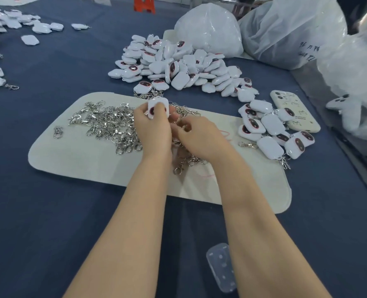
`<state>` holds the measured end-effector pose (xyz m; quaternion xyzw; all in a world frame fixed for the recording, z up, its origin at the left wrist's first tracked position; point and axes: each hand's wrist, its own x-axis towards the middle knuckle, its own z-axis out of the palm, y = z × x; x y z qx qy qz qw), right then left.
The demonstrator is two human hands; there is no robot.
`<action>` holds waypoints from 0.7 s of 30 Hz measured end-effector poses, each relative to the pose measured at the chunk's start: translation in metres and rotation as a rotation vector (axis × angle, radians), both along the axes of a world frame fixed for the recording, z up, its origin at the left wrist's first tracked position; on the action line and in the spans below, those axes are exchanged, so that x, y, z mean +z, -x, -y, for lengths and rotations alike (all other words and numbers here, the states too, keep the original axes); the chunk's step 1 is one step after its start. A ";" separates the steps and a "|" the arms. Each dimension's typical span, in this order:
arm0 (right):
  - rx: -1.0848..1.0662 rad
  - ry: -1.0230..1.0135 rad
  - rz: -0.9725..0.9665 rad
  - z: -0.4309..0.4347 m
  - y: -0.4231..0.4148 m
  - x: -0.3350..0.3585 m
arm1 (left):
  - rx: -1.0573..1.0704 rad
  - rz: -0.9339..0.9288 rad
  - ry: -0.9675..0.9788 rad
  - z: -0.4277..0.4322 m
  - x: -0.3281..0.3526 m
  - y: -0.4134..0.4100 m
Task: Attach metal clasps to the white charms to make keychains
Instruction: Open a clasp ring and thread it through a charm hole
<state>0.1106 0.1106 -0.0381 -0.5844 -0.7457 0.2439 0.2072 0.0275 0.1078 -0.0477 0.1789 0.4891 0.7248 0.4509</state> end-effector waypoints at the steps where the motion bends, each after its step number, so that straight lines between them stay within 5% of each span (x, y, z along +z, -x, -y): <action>1: 0.001 -0.001 -0.009 -0.001 -0.002 0.001 | 0.007 -0.005 -0.025 0.001 0.001 0.000; 12: 0.017 -0.058 0.154 -0.005 0.006 -0.007 | 0.026 -0.061 -0.105 -0.001 0.002 -0.006; 21: -0.262 0.037 -0.533 -0.018 -0.024 -0.002 | -0.028 -0.128 -0.081 -0.005 0.003 0.001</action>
